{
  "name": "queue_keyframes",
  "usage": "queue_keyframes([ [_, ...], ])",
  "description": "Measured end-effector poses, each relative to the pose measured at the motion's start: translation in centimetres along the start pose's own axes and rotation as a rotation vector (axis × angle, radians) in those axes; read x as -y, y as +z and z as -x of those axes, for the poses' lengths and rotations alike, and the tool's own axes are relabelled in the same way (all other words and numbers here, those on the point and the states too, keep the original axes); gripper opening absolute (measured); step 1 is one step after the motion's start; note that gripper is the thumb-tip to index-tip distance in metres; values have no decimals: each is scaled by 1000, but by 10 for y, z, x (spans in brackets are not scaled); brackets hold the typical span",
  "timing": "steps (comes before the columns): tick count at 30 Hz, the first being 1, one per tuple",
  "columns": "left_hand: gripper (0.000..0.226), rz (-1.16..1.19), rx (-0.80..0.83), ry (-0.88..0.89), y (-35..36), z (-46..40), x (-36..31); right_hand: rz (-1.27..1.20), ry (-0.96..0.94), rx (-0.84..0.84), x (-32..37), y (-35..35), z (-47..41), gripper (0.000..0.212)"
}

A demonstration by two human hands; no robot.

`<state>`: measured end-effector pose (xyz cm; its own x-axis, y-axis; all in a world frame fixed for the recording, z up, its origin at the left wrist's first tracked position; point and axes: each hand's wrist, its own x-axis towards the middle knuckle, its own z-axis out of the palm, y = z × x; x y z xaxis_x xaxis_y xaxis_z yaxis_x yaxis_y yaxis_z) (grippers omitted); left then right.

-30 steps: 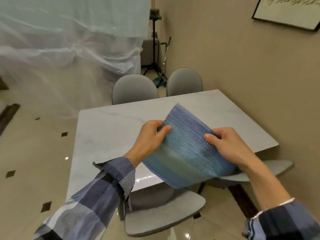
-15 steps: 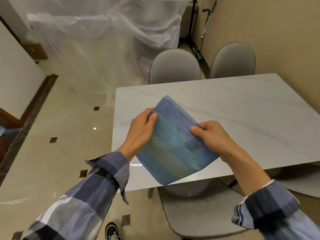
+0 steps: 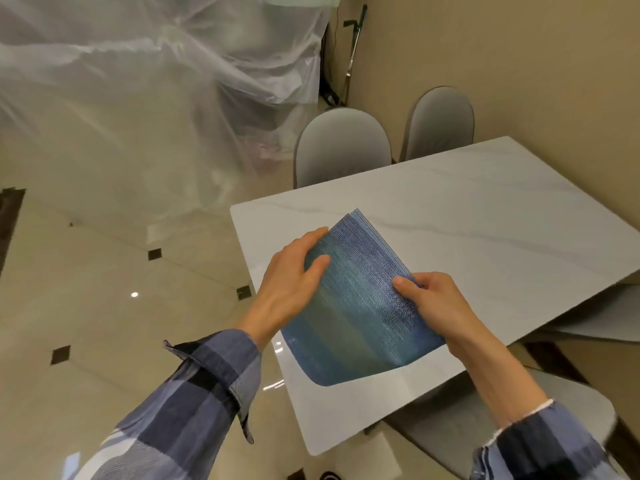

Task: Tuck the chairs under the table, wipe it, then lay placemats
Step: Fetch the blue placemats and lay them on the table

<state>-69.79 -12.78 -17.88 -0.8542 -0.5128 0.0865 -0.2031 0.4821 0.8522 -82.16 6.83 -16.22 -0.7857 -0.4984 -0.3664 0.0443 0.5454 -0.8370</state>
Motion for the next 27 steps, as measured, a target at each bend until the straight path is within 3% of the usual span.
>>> queue_keyframes([
  [12, 17, -86, 155, 81, -54, -125, 66, -73, 7, -142, 36, 71, -94, 38],
  [20, 11, -159, 263, 69, -102, -263, 107, -265, 103, -131, 94, 118, -190, 40],
  [27, 26, -170, 279, 140, -131, -377, 126, -360, 135, -118, 161, 133, -259, 39],
])
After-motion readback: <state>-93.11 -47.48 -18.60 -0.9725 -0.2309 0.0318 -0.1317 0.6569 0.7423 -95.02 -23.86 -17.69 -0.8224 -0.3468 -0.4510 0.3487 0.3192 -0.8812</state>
